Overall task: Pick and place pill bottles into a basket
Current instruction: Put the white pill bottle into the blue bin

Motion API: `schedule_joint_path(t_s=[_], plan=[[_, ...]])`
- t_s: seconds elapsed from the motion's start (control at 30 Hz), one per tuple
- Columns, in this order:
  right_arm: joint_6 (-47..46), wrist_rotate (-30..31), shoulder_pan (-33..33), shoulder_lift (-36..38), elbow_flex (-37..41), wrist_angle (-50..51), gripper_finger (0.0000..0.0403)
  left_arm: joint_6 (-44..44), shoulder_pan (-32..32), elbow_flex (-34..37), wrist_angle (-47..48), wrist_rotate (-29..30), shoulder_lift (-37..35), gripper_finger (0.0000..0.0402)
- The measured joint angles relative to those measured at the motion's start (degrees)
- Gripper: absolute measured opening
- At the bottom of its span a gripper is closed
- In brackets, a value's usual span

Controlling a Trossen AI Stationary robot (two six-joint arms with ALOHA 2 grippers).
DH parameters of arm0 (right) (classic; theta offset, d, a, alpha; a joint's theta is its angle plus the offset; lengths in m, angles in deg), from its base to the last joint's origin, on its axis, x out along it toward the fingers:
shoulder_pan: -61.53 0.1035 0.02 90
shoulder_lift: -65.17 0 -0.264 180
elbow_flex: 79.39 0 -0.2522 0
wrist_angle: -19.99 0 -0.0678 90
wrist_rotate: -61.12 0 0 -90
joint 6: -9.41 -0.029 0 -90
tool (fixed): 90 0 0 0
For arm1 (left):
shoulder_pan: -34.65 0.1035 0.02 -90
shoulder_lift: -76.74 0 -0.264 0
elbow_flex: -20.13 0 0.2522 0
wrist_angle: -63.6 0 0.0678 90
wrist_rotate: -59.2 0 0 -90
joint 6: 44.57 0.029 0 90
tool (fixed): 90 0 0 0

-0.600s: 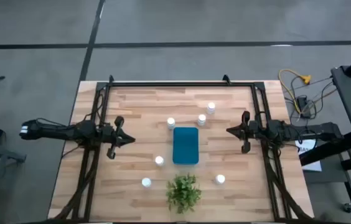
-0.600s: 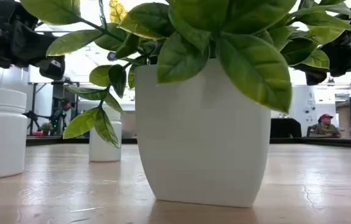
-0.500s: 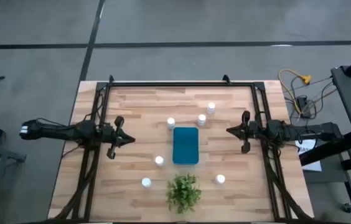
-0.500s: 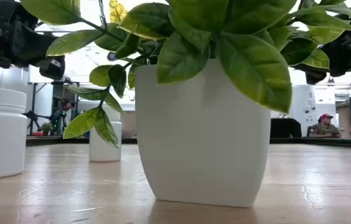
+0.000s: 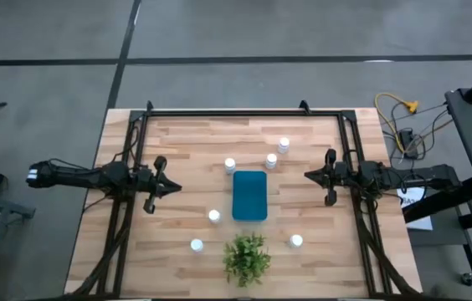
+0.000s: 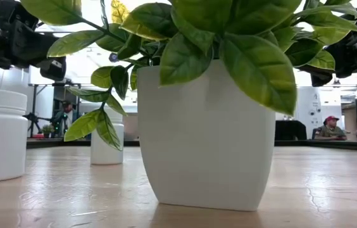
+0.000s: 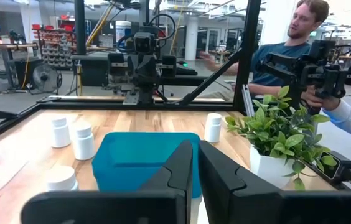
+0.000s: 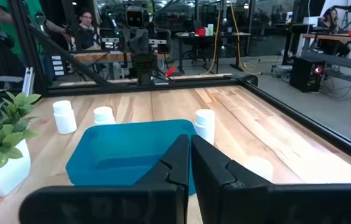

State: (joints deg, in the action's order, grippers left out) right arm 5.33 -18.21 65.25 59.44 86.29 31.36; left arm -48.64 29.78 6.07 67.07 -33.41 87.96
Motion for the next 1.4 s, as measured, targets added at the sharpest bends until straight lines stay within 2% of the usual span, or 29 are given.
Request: schedule_joint_path(t_s=[0.83, 0.97, 1.23, 1.4], plan=[[-0.79, 1.96, -0.02, 0.01, 0.0, -2.27, 0.0013, 1.54, 0.0, 0.0, -3.01, -0.22, 0.8, 0.0008], [-0.17, 1.96, -0.02, 0.01, 0.0, -3.62, 0.0035, 1.5, 0.0, 0.0, -3.83, -0.07, 1.17, 0.0008], [-1.55, 1.96, 0.0, 0.01, 0.0, -5.1, 0.0105, 1.81, 0.01, -0.4, -5.17, -0.53, 1.65, 0.0011], [-1.53, 1.94, 0.0, 0.01, 0.0, -6.41, 0.0137, 2.74, 0.0, -1.74, -5.46, -1.79, 3.17, 0.0047]])
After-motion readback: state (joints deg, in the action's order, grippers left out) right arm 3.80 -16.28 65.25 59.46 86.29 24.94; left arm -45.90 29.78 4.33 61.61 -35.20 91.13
